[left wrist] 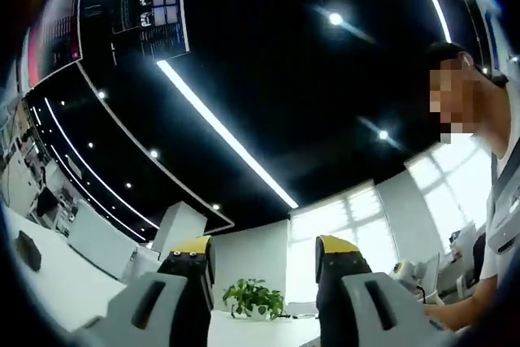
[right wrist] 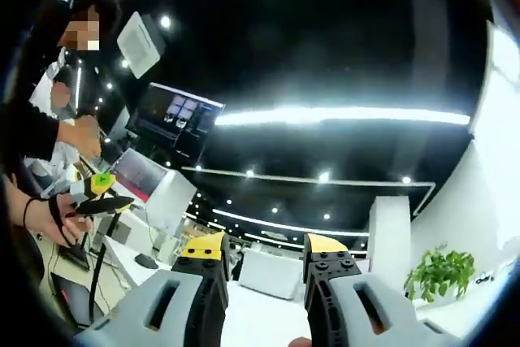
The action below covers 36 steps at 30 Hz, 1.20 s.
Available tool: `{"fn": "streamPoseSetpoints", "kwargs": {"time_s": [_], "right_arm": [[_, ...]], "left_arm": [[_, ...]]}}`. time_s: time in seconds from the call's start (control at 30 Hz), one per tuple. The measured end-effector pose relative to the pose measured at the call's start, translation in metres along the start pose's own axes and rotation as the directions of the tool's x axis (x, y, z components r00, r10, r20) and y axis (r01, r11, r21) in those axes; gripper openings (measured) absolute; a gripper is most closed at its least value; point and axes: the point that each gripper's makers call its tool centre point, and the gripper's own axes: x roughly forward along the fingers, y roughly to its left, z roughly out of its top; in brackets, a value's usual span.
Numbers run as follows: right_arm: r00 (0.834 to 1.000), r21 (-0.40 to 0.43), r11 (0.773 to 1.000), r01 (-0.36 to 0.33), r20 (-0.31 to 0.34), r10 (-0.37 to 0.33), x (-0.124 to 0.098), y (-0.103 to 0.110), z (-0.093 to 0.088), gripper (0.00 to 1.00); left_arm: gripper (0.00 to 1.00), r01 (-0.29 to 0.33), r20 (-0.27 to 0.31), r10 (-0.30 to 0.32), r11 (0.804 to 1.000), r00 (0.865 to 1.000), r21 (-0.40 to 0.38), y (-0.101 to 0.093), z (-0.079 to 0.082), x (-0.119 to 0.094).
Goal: Clamp the fixed fixture on the desktop, loosen the retaining clip, secure it to the edge of the desk, and tighten the retaining clip.
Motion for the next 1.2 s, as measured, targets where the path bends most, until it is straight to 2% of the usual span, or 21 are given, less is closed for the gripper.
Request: {"fn": "streamPoseSetpoints", "kwargs": {"time_s": [0.13,0.43,0.73,0.87,1.2], "right_arm": [[0.999,0.031,0.999,0.015,0.038,-0.016,-0.002,-0.005,0.011,0.35],[0.998,0.011,1.0,0.006,0.061,-0.006,-0.003,-0.002,0.018,0.34],[0.998,0.009,1.0,-0.002,0.063,0.002,-0.001,-0.001,0.018,0.34],[0.998,-0.042,0.999,-0.019,0.051,0.021,-0.003,0.002,0.015,0.34],[0.998,-0.04,0.999,-0.014,0.064,0.016,-0.004,-0.001,0.019,0.33]], "left_arm": [[0.5,0.032,-0.014,-0.031,0.999,0.999,0.037,-0.012,0.011,0.001],[0.49,0.038,-0.03,-0.036,0.997,0.999,0.073,-0.019,0.021,-0.008],[0.47,0.046,-0.01,-0.045,0.994,0.999,0.103,-0.026,0.037,-0.011],[0.47,0.049,-0.014,-0.048,0.993,0.999,0.112,-0.026,0.039,-0.014],[0.43,0.052,-0.024,-0.05,0.993,0.998,0.108,-0.027,0.035,-0.014]]}}
